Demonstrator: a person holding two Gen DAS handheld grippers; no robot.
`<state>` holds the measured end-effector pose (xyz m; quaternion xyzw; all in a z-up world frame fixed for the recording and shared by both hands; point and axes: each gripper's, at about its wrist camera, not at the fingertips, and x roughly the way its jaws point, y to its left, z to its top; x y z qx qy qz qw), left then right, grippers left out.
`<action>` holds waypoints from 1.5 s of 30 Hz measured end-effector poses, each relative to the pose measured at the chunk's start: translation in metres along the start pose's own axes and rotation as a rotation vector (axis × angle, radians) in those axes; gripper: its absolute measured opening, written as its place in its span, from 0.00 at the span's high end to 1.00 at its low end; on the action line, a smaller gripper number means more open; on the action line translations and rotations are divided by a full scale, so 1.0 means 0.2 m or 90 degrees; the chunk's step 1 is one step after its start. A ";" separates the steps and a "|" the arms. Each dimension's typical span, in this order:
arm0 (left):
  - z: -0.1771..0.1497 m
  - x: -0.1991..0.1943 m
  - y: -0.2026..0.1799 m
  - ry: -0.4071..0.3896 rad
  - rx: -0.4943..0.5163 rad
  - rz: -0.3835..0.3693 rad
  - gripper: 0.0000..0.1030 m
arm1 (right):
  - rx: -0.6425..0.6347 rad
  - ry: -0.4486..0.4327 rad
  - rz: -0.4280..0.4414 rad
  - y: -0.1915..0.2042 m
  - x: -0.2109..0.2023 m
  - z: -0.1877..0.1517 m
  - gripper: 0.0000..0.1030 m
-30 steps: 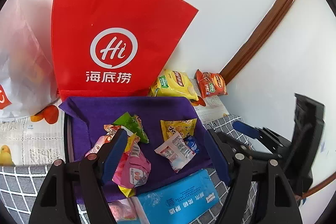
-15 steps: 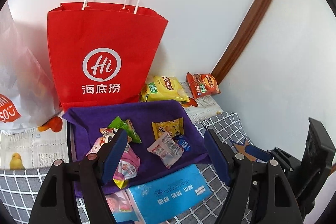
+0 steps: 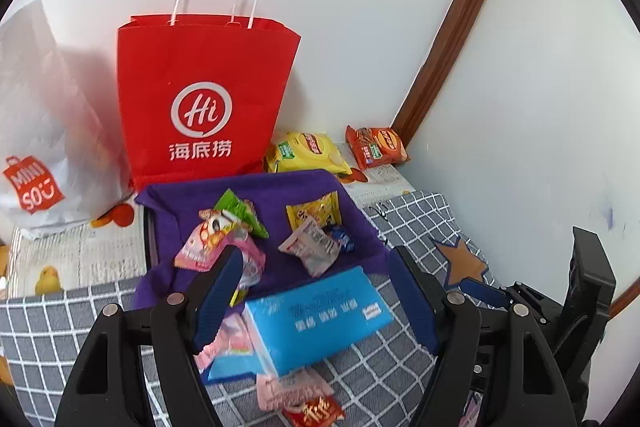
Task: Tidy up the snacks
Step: 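Move both open tools back toward the snack pile by the tissue box, then grasp the pink snack packet beside the tissue box with the right tool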
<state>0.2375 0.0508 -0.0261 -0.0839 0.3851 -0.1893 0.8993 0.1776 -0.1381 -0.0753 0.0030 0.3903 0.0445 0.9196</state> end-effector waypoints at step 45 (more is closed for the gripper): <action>-0.59 0.16 0.46 0.103 -0.106 0.013 0.29 | -0.015 0.133 0.179 0.49 0.51 -0.36 0.62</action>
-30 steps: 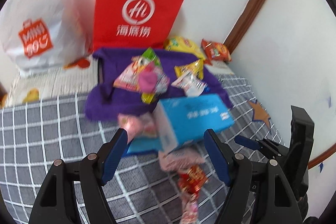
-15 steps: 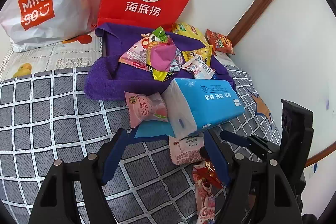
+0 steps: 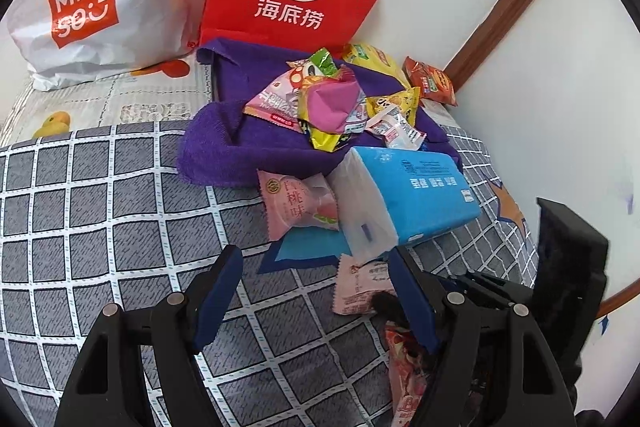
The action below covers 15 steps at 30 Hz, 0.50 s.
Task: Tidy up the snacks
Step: 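Grasp the pink snack packet beside the tissue box with the right tool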
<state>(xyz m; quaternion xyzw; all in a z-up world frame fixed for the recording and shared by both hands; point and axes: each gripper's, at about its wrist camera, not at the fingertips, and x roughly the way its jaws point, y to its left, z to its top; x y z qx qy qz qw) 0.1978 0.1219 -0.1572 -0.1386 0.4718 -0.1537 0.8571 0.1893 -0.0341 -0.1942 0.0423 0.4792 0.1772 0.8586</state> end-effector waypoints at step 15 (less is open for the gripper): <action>0.00 -0.03 0.03 -0.003 -0.015 -0.019 0.29 | 0.027 -0.058 -0.073 -0.16 -0.20 -0.03 0.65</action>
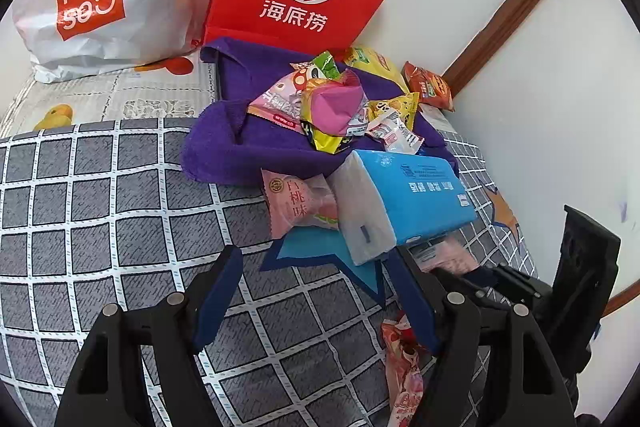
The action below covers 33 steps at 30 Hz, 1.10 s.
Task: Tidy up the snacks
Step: 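Grasp the pink snack packet beside the tissue box with the right tool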
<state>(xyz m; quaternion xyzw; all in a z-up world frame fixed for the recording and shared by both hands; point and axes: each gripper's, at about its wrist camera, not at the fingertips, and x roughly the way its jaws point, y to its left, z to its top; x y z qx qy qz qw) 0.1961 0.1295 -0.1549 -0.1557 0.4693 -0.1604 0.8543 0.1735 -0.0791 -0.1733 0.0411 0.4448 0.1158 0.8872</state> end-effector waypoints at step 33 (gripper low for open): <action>-0.04 0.05 -0.03 0.032 -0.010 0.020 0.30 | 0.019 -0.008 -0.071 -0.16 0.00 -0.07 0.61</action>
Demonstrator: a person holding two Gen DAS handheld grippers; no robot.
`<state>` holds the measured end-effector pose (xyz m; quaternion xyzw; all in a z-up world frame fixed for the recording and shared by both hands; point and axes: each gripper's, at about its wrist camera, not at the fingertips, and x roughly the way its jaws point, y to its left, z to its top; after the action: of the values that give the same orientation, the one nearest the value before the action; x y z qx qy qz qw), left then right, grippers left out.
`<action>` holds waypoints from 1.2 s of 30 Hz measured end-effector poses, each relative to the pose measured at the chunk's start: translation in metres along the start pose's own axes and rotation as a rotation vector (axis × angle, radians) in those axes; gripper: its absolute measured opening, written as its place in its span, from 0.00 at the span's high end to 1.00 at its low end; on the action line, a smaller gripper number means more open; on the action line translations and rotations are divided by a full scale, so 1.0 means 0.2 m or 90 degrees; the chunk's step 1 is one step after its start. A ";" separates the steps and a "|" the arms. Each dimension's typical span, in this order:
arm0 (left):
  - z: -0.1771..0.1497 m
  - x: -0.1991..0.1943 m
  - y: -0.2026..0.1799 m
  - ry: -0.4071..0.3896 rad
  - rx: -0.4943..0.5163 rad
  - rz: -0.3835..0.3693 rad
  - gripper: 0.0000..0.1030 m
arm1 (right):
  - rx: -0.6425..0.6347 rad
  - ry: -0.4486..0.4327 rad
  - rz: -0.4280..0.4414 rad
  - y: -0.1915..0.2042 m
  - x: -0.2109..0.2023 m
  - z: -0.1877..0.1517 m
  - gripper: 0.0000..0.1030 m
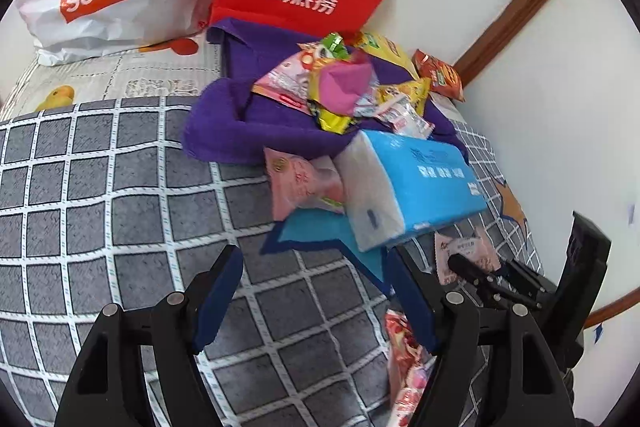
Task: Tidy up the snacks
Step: 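Grasp the pink snack packet beside the tissue box with the right tool, then grasp the red candy packet with the left tool while the right holds the pink packet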
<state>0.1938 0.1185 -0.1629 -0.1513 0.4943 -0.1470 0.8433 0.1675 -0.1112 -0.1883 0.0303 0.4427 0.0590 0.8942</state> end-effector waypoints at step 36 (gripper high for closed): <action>-0.12 -0.02 -0.16 0.019 -0.001 -0.093 0.83 | 0.050 -0.039 -0.022 -0.26 -0.23 -0.07 0.61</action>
<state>0.1676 0.0873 -0.1585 -0.1853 0.4945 -0.2097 0.8229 0.1328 -0.1689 -0.1651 0.0594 0.4177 0.0256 0.9063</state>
